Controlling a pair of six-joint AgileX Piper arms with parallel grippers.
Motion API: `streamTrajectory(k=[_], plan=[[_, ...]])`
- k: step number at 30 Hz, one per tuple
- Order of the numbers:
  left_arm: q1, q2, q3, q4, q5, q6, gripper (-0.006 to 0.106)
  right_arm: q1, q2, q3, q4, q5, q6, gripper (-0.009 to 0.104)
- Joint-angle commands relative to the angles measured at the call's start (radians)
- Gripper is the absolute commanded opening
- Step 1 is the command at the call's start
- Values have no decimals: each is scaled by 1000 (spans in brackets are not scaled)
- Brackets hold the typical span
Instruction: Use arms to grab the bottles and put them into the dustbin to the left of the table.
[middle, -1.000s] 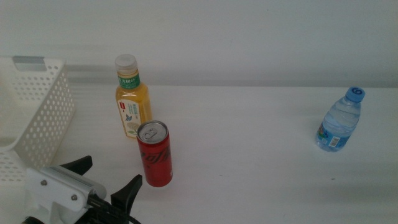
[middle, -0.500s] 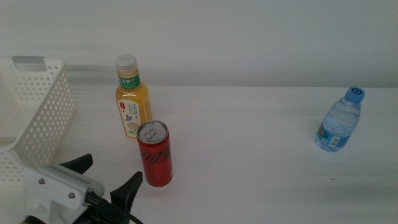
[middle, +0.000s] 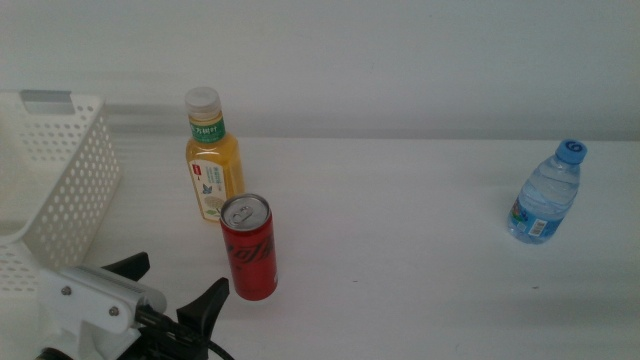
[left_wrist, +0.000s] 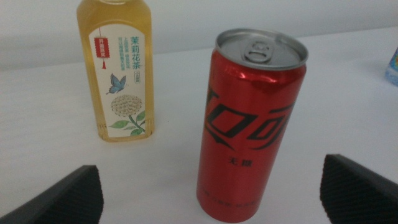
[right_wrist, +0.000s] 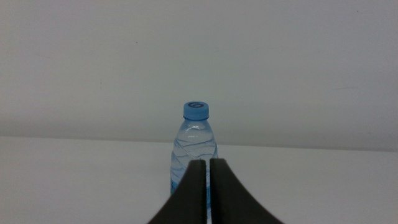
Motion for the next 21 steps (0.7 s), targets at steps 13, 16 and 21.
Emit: streamTrajectory(k=[13, 16, 21], plan=[[-9, 4, -5, -33, 55, 4, 94, -5, -37, 35, -6, -7, -3, -2], [-9, 4, -23, -26, 75, 8, 94, -5, -37, 35, -6, -7, -3, -2], [-9, 22, -26, -15, 74, 11, 94, -5, -37, 35, -6, -7, -3, -2]])
